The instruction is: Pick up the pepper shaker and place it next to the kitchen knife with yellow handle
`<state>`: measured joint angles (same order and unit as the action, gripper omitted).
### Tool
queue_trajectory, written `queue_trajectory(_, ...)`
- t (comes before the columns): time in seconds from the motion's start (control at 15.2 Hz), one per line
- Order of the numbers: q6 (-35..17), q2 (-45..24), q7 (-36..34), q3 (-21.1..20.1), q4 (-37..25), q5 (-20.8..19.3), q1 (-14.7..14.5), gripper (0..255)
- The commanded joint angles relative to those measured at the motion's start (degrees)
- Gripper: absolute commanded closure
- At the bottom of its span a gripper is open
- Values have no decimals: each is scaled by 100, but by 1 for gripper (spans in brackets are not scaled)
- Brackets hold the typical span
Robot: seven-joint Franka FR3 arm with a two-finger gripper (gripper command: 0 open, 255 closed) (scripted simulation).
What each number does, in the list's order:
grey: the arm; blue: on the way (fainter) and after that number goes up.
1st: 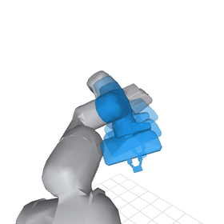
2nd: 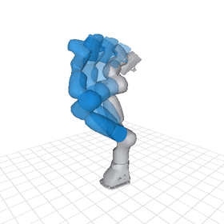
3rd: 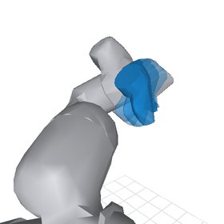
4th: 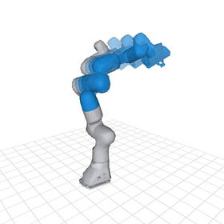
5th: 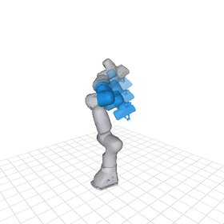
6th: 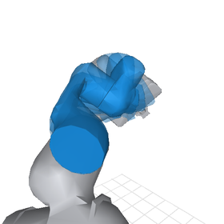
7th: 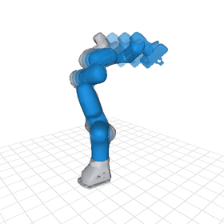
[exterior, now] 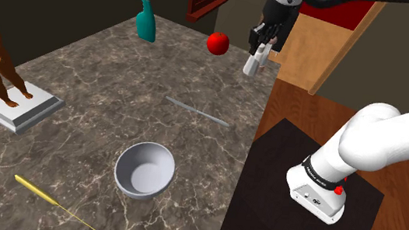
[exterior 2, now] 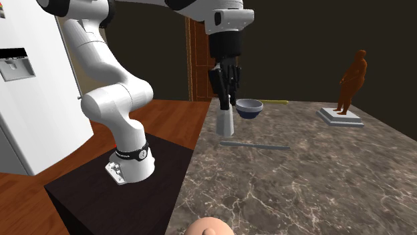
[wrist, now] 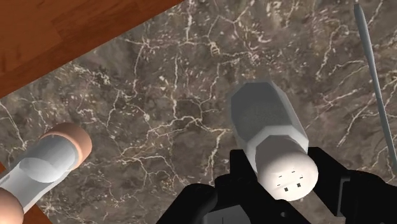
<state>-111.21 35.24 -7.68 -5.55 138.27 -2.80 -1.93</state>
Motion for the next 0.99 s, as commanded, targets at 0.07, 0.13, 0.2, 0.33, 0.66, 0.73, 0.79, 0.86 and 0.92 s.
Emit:
queue_trajectory(0.07, 219, -7, 14, 3, -223, 2, 2, 255)
queue_trajectory(0.13, 295, -9, 21, 4, -302, 2, 3, 255)
queue_trajectory(0.2, 370, -13, 27, 6, -382, 3, 4, 255)
queue_trajectory(0.33, 459, -18, 34, 8, -476, 3, 5, 255)
queue_trajectory(0.66, 354, -386, -669, -580, -698, 185, -196, 255)
queue_trajectory(0.73, 333, -478, -811, -698, -762, 211, -230, 255)
queue_trajectory(0.79, 313, -576, -953, -815, -832, 232, -262, 255)
queue_trajectory(0.86, 294, -680, -1097, -932, -909, 248, -293, 255)
queue_trajectory(0.92, 275, -789, -1240, -1050, -992, 259, -320, 255)
